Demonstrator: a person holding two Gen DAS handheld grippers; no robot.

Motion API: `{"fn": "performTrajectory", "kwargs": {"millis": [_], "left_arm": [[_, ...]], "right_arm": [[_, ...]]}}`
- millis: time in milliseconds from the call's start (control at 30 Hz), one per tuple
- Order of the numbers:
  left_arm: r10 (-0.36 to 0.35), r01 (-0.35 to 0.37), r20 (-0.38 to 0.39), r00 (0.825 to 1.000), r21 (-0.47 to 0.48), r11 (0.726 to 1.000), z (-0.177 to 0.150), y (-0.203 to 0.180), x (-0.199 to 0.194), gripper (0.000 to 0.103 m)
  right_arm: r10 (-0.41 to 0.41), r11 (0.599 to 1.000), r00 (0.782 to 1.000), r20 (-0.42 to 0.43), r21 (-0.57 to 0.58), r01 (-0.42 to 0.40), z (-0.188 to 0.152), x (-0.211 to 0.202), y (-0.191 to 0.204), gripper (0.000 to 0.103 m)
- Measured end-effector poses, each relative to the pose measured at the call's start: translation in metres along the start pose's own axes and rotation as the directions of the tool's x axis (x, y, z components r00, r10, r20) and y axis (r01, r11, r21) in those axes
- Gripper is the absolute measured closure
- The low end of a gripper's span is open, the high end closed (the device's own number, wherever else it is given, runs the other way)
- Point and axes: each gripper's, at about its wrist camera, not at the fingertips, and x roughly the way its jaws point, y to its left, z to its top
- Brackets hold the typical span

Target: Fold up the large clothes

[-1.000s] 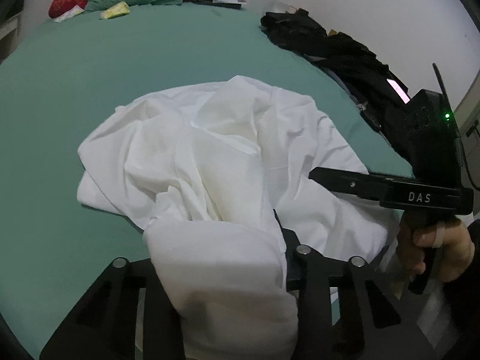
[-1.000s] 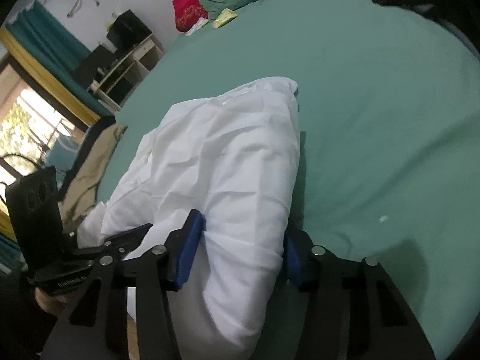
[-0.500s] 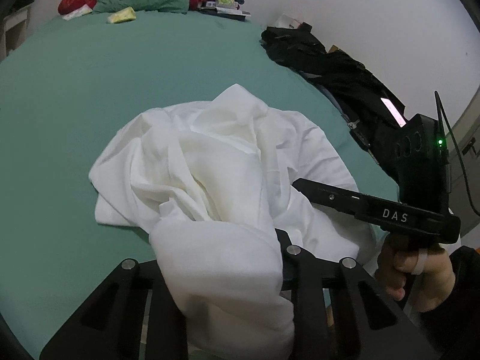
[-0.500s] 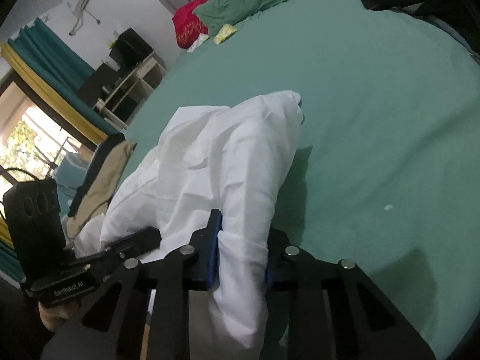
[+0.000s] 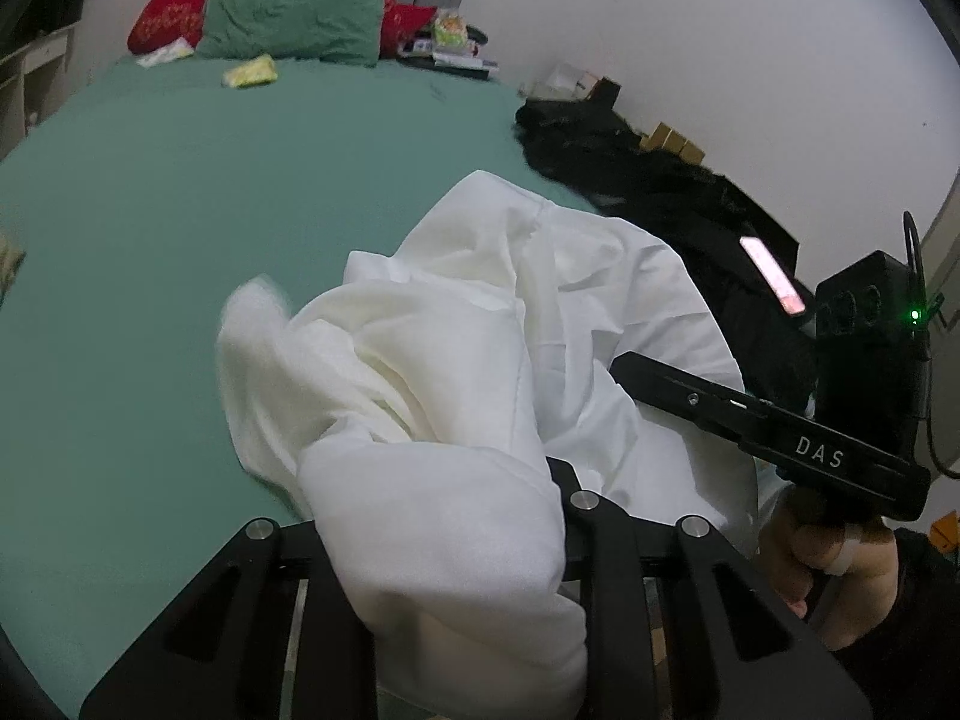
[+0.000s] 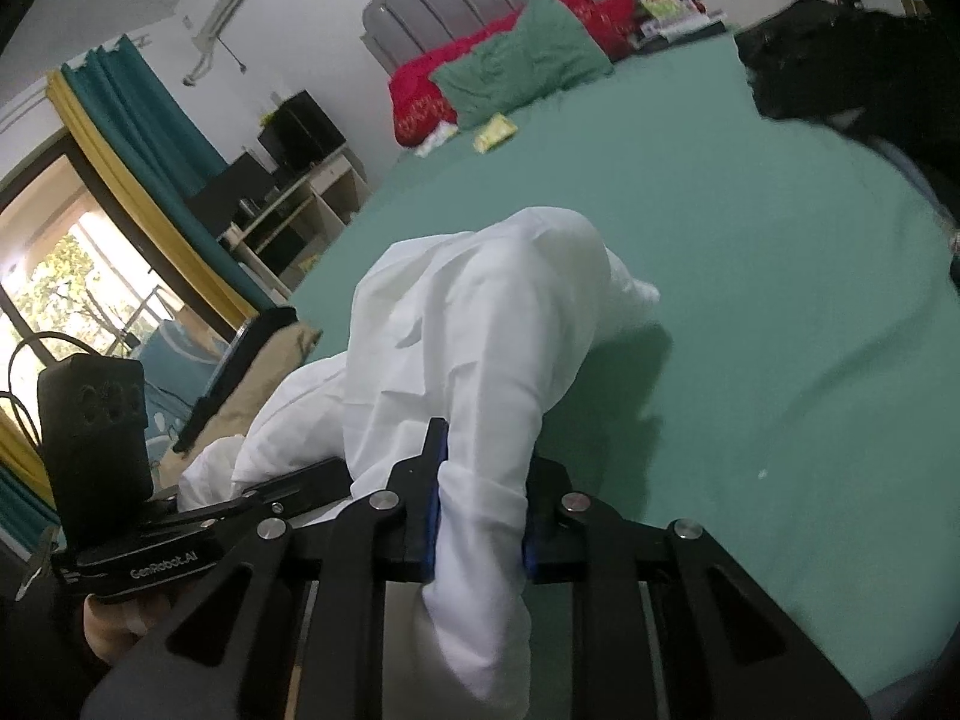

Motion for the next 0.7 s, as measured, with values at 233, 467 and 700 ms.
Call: {"fn": "performTrajectory", "kwargs": {"millis": [233,467,700], "left_arm": [[-0.01,0.008,0.06,0.998,0.027,1.0,0.021,0.004,-0.025,0.077],[-0.022,0.02,0.115,0.993,0.023,1.0,0.042,0.036,-0.05,0.077],[0.0,0.001,0.168,0.986,-0.005,1.0,0.059,0.094,-0.072,0.077]], "right_arm": [[0.006,0.999,0.998,0.055,-0.048,-0.003,0.017,-0.009,0.025,0.084],[0.024,0.996,0.997,0.07,-0.089,-0.017,0.039,0.013,0.06,0.084],[0.048,0.988,0.997,0.065,-0.15,-0.038,0.054,0.059,0.106,0.084]]}}
